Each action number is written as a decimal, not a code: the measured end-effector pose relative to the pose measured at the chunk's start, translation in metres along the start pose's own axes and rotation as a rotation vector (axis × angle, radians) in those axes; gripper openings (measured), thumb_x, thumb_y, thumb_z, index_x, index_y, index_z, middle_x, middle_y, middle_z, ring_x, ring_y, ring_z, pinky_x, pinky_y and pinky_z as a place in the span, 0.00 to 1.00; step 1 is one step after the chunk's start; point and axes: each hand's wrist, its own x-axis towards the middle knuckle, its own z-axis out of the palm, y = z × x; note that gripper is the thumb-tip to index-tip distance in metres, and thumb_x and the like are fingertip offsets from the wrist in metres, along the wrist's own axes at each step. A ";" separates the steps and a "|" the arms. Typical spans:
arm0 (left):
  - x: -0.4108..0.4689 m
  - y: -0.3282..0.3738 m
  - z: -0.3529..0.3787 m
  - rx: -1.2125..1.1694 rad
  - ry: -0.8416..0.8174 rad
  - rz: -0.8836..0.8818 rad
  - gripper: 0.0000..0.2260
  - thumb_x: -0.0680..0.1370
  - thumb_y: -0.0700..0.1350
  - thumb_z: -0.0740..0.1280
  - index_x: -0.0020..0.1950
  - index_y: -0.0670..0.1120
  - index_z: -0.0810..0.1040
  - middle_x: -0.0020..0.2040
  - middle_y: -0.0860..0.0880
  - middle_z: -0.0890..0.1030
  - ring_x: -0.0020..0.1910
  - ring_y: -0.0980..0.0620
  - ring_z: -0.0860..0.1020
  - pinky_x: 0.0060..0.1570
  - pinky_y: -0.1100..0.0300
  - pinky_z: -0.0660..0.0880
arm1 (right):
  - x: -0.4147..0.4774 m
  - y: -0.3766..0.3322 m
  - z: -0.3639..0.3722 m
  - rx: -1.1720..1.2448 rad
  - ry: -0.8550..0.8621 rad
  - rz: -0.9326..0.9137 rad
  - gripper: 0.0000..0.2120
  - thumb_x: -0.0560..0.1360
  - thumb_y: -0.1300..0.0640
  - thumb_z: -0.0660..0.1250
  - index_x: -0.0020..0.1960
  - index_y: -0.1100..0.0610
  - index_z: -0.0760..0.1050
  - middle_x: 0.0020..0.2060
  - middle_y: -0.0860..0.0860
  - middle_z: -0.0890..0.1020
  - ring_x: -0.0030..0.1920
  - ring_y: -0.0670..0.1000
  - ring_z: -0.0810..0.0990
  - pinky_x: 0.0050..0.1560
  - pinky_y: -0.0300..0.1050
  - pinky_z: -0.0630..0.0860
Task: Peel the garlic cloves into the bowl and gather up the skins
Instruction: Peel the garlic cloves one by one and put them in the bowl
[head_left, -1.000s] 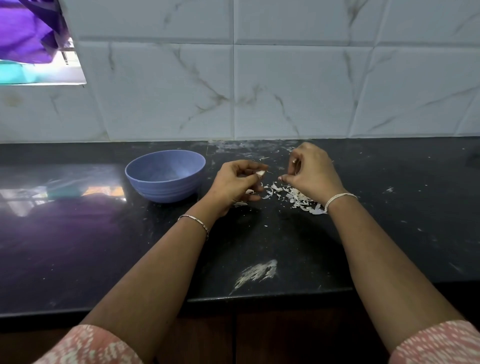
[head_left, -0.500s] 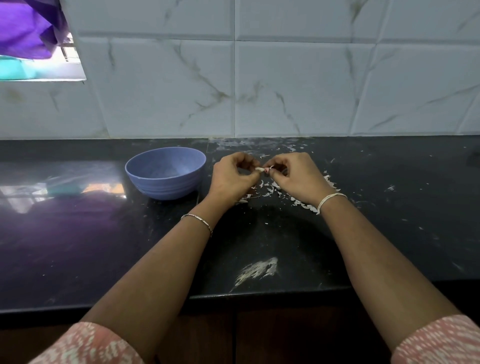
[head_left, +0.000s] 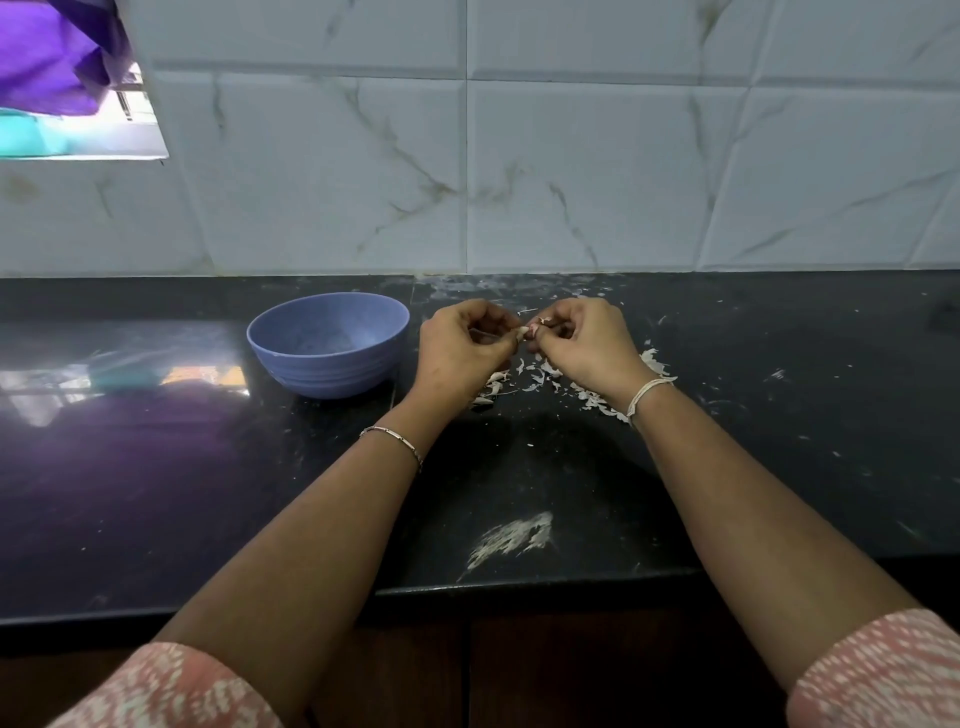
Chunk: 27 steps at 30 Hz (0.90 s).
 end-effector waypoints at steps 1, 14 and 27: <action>0.000 0.000 0.000 -0.002 0.002 0.008 0.04 0.72 0.36 0.74 0.43 0.44 0.82 0.37 0.48 0.82 0.33 0.57 0.80 0.34 0.67 0.78 | 0.000 0.000 0.001 0.057 -0.004 0.037 0.04 0.75 0.62 0.70 0.43 0.56 0.82 0.37 0.52 0.86 0.37 0.47 0.84 0.43 0.40 0.80; -0.001 -0.002 0.004 0.030 0.080 0.060 0.05 0.71 0.37 0.76 0.40 0.44 0.82 0.35 0.53 0.83 0.33 0.60 0.80 0.40 0.65 0.80 | -0.006 -0.011 0.009 0.592 -0.012 0.321 0.09 0.75 0.68 0.68 0.36 0.61 0.78 0.26 0.49 0.80 0.27 0.45 0.76 0.31 0.36 0.75; -0.004 -0.004 0.005 -0.245 0.071 -0.158 0.08 0.70 0.32 0.74 0.36 0.43 0.80 0.35 0.43 0.82 0.33 0.51 0.80 0.37 0.60 0.80 | -0.009 -0.013 0.016 0.812 -0.052 0.497 0.10 0.76 0.71 0.64 0.37 0.63 0.76 0.22 0.48 0.79 0.24 0.43 0.77 0.28 0.32 0.75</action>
